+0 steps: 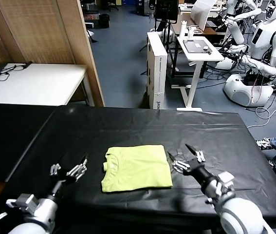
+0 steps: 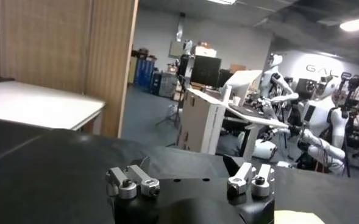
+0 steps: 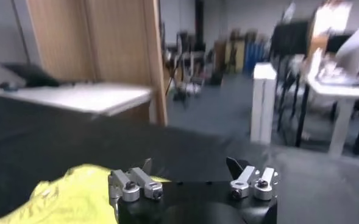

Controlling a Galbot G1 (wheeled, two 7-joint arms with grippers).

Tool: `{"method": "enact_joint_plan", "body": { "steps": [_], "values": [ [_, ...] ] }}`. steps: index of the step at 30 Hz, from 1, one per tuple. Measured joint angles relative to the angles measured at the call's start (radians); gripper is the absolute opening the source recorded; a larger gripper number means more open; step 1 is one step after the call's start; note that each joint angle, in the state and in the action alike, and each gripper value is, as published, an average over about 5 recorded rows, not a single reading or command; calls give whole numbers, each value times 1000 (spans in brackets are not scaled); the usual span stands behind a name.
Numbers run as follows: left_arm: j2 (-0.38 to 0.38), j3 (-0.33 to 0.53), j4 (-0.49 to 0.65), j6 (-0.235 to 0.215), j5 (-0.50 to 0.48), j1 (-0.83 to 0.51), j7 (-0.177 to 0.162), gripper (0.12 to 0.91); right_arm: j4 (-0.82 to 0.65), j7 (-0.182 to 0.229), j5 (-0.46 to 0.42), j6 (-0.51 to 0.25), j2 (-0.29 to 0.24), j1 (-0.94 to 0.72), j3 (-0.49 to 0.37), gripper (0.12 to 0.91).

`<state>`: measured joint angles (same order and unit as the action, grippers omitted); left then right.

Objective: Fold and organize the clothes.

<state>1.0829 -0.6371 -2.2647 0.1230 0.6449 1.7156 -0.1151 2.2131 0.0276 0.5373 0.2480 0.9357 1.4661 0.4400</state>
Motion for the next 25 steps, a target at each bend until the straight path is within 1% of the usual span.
{"method": "enact_joint_plan", "body": {
  "steps": [3, 6, 14, 18, 21, 25],
  "values": [
    [-7, -15, -1, -21, -3, 40, 3, 907, 25, -9, -28, -67, 17, 94, 65, 907],
    [-9, -28, -7, -35, -6, 80, 4, 907, 49, -7, -52, -123, 36, 174, 128, 907],
    [-18, -69, -29, -32, -13, 176, 4, 907, 89, -2, -132, -227, 89, 328, 252, 907],
    [-18, -94, -35, -33, -16, 218, 13, 907, 97, -1, -144, -249, 108, 375, 278, 907],
    [-13, -113, -35, -37, -19, 247, 26, 907, 104, 1, -151, -252, 118, 392, 283, 907],
    [-3, -131, -36, -42, -25, 272, 34, 907, 111, 1, -154, -252, 126, 400, 285, 907]
  ]
}}
